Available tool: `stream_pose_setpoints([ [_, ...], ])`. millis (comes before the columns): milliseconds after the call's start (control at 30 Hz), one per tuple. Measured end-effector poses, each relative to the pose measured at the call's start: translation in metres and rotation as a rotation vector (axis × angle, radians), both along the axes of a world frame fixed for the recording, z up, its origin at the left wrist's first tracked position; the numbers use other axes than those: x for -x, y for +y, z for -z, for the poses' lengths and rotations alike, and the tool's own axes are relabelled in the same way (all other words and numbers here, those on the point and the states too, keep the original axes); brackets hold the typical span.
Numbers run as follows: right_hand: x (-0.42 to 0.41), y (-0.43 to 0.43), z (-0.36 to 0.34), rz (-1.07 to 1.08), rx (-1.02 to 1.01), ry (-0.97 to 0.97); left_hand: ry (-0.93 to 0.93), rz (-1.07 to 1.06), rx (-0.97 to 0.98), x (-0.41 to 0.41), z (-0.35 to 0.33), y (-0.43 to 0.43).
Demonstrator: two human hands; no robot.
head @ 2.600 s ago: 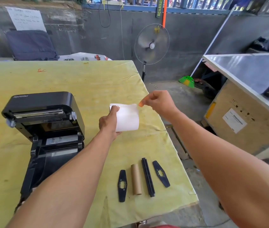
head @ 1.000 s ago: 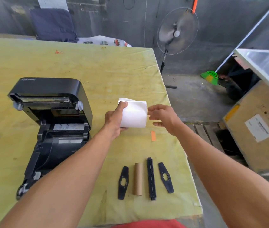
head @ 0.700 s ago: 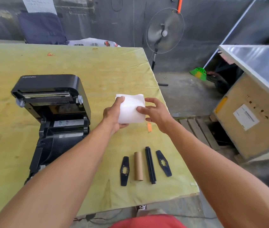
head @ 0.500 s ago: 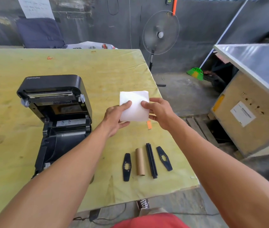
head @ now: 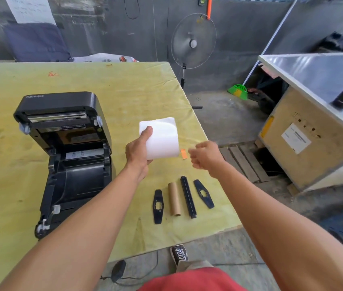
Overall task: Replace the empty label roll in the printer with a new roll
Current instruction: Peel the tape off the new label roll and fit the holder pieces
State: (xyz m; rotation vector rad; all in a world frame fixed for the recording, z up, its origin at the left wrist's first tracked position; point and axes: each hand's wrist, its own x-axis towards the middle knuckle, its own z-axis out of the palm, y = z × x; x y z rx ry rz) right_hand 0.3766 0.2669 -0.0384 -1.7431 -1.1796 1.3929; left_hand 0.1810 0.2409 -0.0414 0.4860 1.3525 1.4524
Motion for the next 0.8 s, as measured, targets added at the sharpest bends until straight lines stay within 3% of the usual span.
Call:
stream_pose_setpoints([
  [100,-0.002,-0.015,0.034,-0.173,0.027,-0.393,-0.022,-0.020,0.025,0.006,0.002,-0.001],
  [233,0.008,-0.027,0.064,-0.435,0.013,-0.682,-0.026,-0.014,0.038,0.011,0.005,0.003],
  [433,0.020,-0.018,0.077,-0.573,-0.019,-0.793,-0.086,0.014,0.035,0.012,0.005,0.016],
  [533,0.015,-0.001,0.070,-0.563,0.070,-0.700,-0.103,0.025,0.036,0.014,0.003,0.027],
  [600,0.008,0.016,0.057,-0.431,0.116,-0.536,-0.094,-0.001,0.066,0.014,0.003,0.034],
  [800,-0.006,0.078,-0.004,0.378,-0.121,0.110,-0.099,-0.125,0.157,0.010,0.002,0.052],
])
